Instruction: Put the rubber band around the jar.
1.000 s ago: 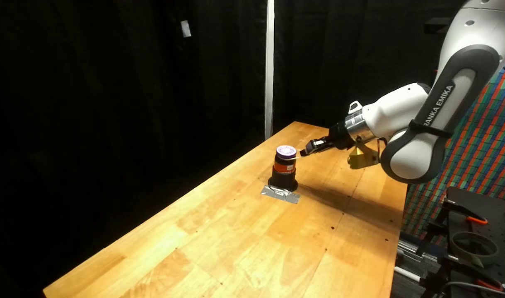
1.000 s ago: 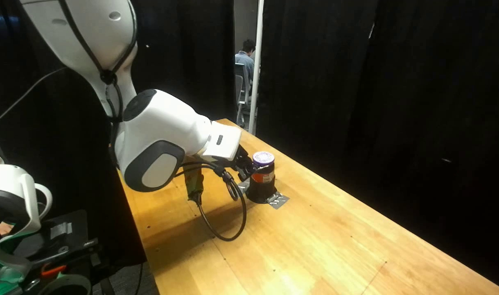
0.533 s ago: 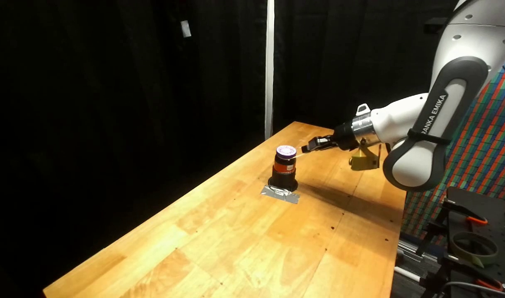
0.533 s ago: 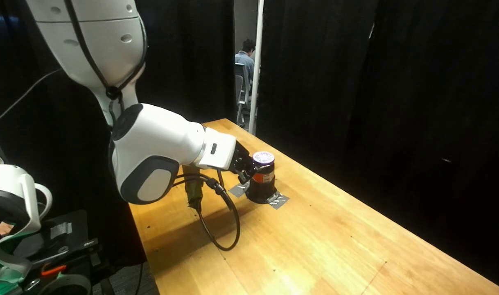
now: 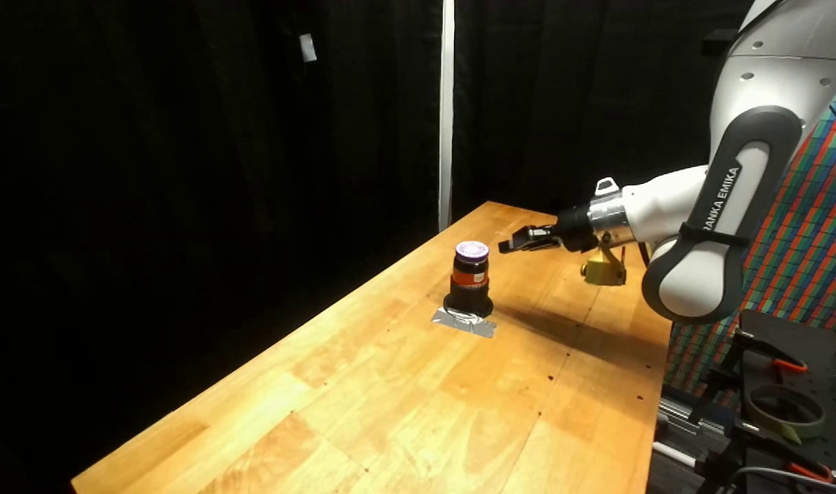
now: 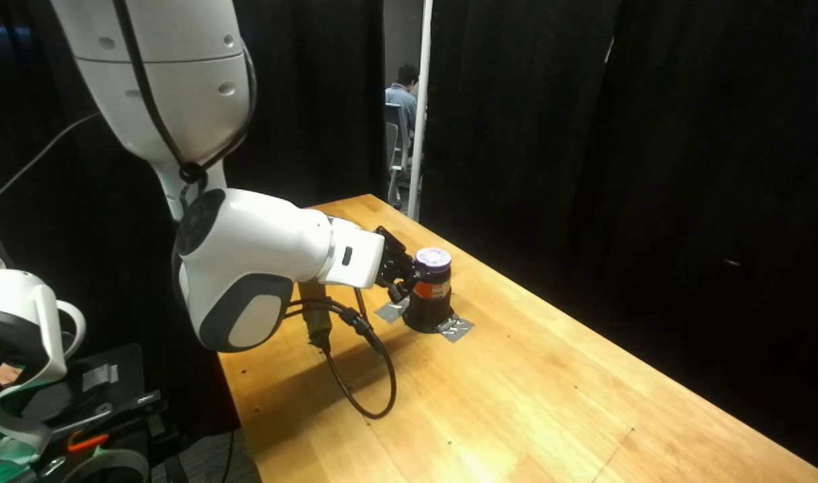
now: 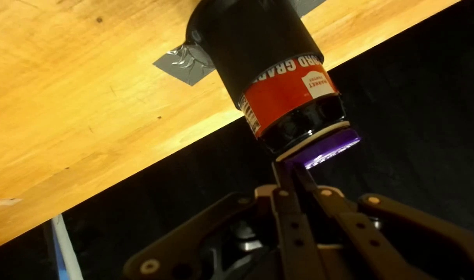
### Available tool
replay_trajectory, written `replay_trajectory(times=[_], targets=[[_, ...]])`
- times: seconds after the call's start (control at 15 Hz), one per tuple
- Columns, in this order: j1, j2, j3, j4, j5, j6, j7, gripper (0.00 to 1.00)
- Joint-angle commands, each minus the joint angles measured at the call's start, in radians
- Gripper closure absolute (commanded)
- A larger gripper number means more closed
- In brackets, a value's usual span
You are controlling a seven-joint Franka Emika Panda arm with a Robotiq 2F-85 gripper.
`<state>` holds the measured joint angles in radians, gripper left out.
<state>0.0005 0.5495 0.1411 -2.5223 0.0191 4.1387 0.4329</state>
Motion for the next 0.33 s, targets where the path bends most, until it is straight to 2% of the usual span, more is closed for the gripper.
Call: replay_trajectory(times=[0.0, 0.07, 0.13, 0.27], targets=[[-0.049, 0.004, 0.028, -0.004, -0.062, 0.032, 0.041, 0.68], [-0.030, 0.000, 0.021, -0.001, -0.024, 0.003, 0.009, 0.67], [-0.035, 0.001, 0.021, -0.001, -0.027, -0.001, 0.010, 0.89], [-0.036, 0.001, 0.022, -0.001, -0.027, -0.006, 0.010, 0.76]])
